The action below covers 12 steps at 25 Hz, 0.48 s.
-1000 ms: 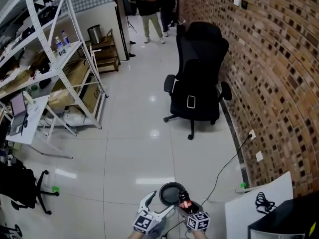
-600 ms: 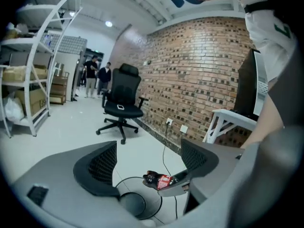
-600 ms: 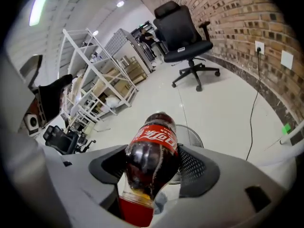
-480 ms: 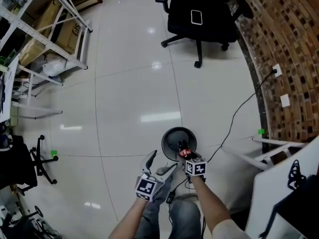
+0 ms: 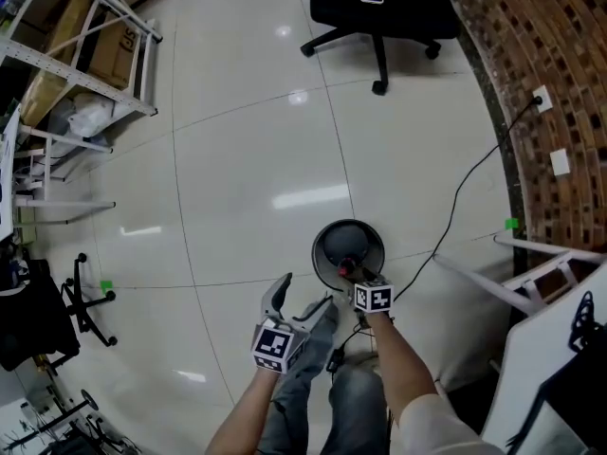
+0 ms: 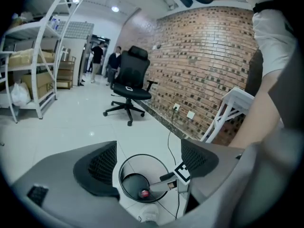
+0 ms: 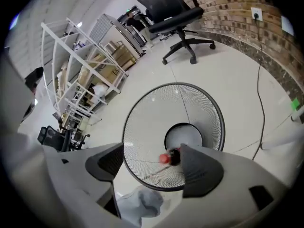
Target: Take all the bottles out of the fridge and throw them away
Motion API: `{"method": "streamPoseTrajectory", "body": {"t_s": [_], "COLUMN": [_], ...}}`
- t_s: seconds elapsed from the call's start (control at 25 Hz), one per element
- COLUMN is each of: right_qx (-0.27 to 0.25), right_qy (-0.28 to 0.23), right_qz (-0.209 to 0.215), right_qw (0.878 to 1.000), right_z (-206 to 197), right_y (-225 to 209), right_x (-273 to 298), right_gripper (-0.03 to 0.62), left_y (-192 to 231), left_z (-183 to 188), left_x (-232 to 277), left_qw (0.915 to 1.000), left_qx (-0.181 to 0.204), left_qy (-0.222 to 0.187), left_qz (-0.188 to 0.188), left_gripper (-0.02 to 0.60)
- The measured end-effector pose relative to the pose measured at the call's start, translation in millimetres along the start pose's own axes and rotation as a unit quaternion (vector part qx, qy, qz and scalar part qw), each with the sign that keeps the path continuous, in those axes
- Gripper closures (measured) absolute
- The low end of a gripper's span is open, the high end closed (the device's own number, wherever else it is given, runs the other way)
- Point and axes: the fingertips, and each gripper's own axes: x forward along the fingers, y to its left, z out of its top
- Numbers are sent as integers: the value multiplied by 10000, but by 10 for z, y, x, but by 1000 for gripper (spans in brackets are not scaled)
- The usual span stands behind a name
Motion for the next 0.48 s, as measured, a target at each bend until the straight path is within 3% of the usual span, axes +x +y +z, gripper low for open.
{"method": "streamPoseTrajectory", "body": {"t_s": [0.2, 0.48], "right_qx": [-201, -289], "right_qy": [-507, -1355], "right_qz": [153, 33], "right_qw": [9984, 9903], "right_z": [419, 1084], "right_y": [348, 867], "right_x": [-606, -1890], "right_gripper": [192, 192], "left_y": [-198, -612], "left_z": [301, 1133], "left_x": [-56, -369], "left_qw": [9998, 9974], "left_qx": [75, 299], "left_qy": [-47, -278], "left_qz": [-201, -598], "left_gripper": [178, 178]}}
